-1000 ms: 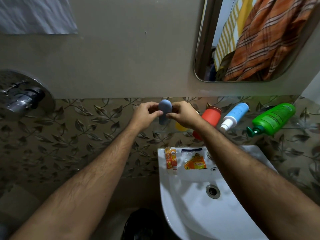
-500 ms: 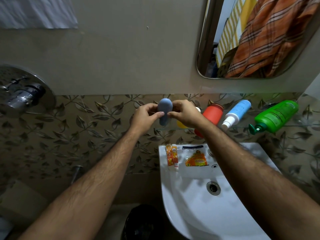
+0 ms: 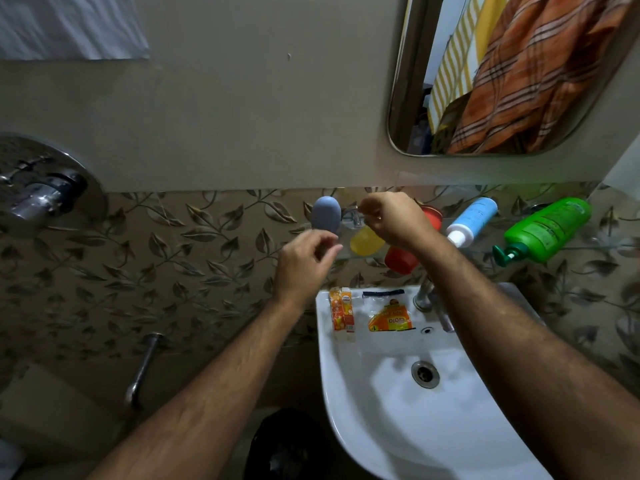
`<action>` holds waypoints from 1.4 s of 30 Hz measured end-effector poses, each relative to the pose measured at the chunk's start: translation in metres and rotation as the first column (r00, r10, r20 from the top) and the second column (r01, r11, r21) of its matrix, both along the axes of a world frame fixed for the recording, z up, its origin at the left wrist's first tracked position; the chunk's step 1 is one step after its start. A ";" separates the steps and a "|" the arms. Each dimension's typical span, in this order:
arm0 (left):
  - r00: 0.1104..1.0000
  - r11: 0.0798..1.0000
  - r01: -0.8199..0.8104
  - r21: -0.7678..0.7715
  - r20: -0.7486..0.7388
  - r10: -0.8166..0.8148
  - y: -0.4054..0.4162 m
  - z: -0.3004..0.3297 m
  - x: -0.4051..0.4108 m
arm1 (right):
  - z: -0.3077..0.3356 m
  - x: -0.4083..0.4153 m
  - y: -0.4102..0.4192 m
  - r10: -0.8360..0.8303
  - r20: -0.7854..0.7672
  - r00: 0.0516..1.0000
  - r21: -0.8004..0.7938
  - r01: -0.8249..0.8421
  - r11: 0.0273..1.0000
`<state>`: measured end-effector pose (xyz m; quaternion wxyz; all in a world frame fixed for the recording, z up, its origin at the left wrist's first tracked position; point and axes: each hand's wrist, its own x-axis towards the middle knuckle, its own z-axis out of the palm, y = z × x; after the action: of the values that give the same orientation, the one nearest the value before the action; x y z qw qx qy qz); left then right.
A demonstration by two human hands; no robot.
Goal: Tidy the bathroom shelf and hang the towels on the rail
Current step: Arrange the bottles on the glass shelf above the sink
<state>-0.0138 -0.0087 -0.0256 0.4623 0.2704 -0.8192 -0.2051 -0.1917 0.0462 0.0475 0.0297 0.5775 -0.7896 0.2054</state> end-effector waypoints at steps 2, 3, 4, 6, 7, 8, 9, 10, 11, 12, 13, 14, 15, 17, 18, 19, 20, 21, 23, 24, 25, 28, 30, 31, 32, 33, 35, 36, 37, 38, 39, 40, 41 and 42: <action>0.995 0.999 0.047 0.003 0.086 -0.047 0.012 -0.005 -0.011 | 0.002 -0.003 0.005 -0.009 -0.078 0.997 0.117 0.018 0.993; 0.991 0.999 0.045 0.018 0.122 -0.047 0.018 -0.006 -0.016 | 0.002 -0.003 0.007 -0.008 -0.118 0.993 0.159 0.026 0.987; 0.987 0.999 0.030 0.040 0.154 -0.036 0.022 -0.006 -0.021 | 0.001 -0.004 0.009 -0.007 -0.155 0.988 0.191 0.037 0.981; 0.980 0.997 -0.012 0.080 0.201 -0.005 0.027 -0.005 -0.029 | -0.001 -0.004 0.011 0.002 -0.203 0.979 0.239 0.047 0.970; 0.975 0.996 -0.034 0.086 0.224 0.014 0.029 -0.004 -0.032 | -0.002 -0.005 0.012 0.012 -0.210 0.978 0.262 0.045 0.964; 0.969 0.995 -0.055 0.084 0.244 0.033 0.031 -0.003 -0.035 | -0.003 -0.005 0.013 0.022 -0.211 0.977 0.282 0.040 0.959; 0.965 0.994 -0.074 0.078 0.257 0.051 0.032 -0.002 -0.038 | -0.004 -0.005 0.013 0.029 -0.209 0.977 0.294 0.034 0.955; 0.962 0.993 -0.092 0.077 0.264 0.069 0.033 0.000 -0.039 | -0.004 -0.005 0.014 0.035 -0.207 0.978 0.296 0.028 0.955; 0.960 0.991 -0.109 0.082 0.267 0.083 0.034 0.001 -0.041 | -0.004 -0.005 0.014 0.040 -0.201 0.979 0.292 0.021 0.956; 0.958 0.989 -0.122 0.088 0.271 0.094 0.034 0.003 -0.043 | -0.004 -0.005 0.015 0.045 -0.191 0.981 0.286 0.012 0.958; 0.955 0.987 -0.132 0.088 0.277 0.103 0.035 0.004 -0.045 | -0.004 -0.006 0.015 0.052 -0.181 0.982 0.282 0.001 0.960; 0.952 0.987 -0.140 0.085 0.285 0.110 0.036 0.005 -0.047 | -0.004 -0.006 0.016 0.059 -0.172 0.983 0.276 -0.009 0.961; 0.949 0.986 -0.145 0.082 0.293 0.115 0.036 0.005 -0.049 | -0.004 -0.007 0.017 0.064 -0.167 0.984 0.271 -0.016 0.963; 0.946 0.984 -0.158 0.080 0.297 0.128 0.038 0.005 -0.053 | -0.004 -0.007 0.018 0.075 -0.164 0.984 0.257 -0.030 0.966; 0.946 0.983 -0.165 0.081 0.294 0.134 0.038 0.005 -0.055 | -0.004 -0.007 0.019 0.082 -0.166 0.983 0.252 -0.038 0.967; 0.947 0.982 -0.171 0.081 0.288 0.141 0.039 0.004 -0.056 | -0.004 -0.007 0.019 0.090 -0.170 0.981 0.247 -0.046 0.968; 0.948 0.981 -0.176 0.079 0.282 0.147 0.039 0.003 -0.057 | -0.004 -0.007 0.019 0.097 -0.173 0.980 0.245 -0.052 0.968; 0.950 0.981 -0.179 0.077 0.273 0.152 0.039 0.002 -0.057 | -0.004 -0.005 0.019 0.102 -0.179 0.979 0.247 -0.055 0.968; 0.954 0.981 -0.181 0.070 0.255 0.158 0.039 0.001 -0.057 | -0.004 -0.005 0.019 0.106 -0.197 0.975 0.256 -0.053 0.965; 0.955 0.981 -0.181 0.064 0.250 0.160 0.039 0.001 -0.057 | -0.005 -0.005 0.019 0.107 -0.207 0.972 0.258 -0.052 0.965; 0.956 0.983 -0.178 0.054 0.245 0.160 0.039 0.001 -0.057 | -0.005 -0.005 0.018 0.109 -0.211 0.971 0.253 -0.053 0.966; 0.963 0.985 -0.168 0.024 0.219 0.159 0.039 0.001 -0.056 | -0.006 -0.005 0.018 0.118 -0.205 0.972 0.215 -0.073 0.974; 0.968 0.985 -0.170 0.022 0.191 0.163 0.037 0.002 -0.056 | -0.006 -0.008 0.019 0.137 -0.177 0.975 0.191 -0.103 0.976; 0.972 0.985 -0.169 0.023 0.172 0.162 0.036 0.002 -0.057 | -0.006 -0.009 0.020 0.150 -0.151 0.977 0.181 -0.122 0.976; 0.976 0.986 -0.165 0.026 0.146 0.160 0.035 0.003 -0.057 | -0.005 -0.012 0.021 0.166 -0.120 0.979 0.171 -0.144 0.975; 0.982 0.987 -0.157 0.036 0.113 0.152 0.035 0.004 -0.057 | -0.005 -0.015 0.022 0.181 -0.086 0.980 0.159 -0.166 0.973; 0.992 0.989 -0.122 0.082 0.028 0.120 0.035 0.005 -0.058 | -0.003 -0.024 0.026 0.197 -0.007 0.980 0.116 -0.195 0.974; 0.994 0.987 -0.102 0.121 -0.021 0.105 0.035 0.006 -0.059 | -0.002 -0.028 0.028 0.198 0.041 0.979 0.086 -0.201 0.976; 0.993 0.982 -0.079 0.172 -0.074 0.093 0.037 0.006 -0.060 | -0.001 -0.032 0.029 0.193 0.096 0.977 0.055 -0.198 0.979; 0.989 0.970 -0.053 0.238 -0.122 0.083 0.038 0.006 -0.062 | 0.000 -0.035 0.031 0.183 0.156 0.971 0.024 -0.188 0.982; 0.984 0.949 -0.018 0.314 -0.162 0.072 0.040 0.005 -0.066 | 0.002 -0.036 0.031 0.170 0.216 0.962 -0.003 -0.173 0.985; 0.981 0.920 0.017 0.391 -0.186 0.060 0.041 0.004 -0.070 | 0.002 -0.038 0.031 0.159 0.271 0.950 -0.021 -0.159 0.987; 0.979 0.891 0.043 0.452 -0.196 0.052 0.042 0.003 -0.074 | 0.002 -0.039 0.030 0.153 0.316 0.936 -0.033 -0.150 0.988; 0.980 0.870 0.051 0.491 -0.193 0.052 0.041 0.003 -0.078 | 0.001 -0.039 0.030 0.149 0.352 0.924 -0.039 -0.145 0.989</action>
<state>-0.0915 0.0325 -0.0229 0.4579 0.3578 -0.6888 -0.4334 -0.2312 0.0758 0.0488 -0.1247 0.5885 -0.7353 0.3122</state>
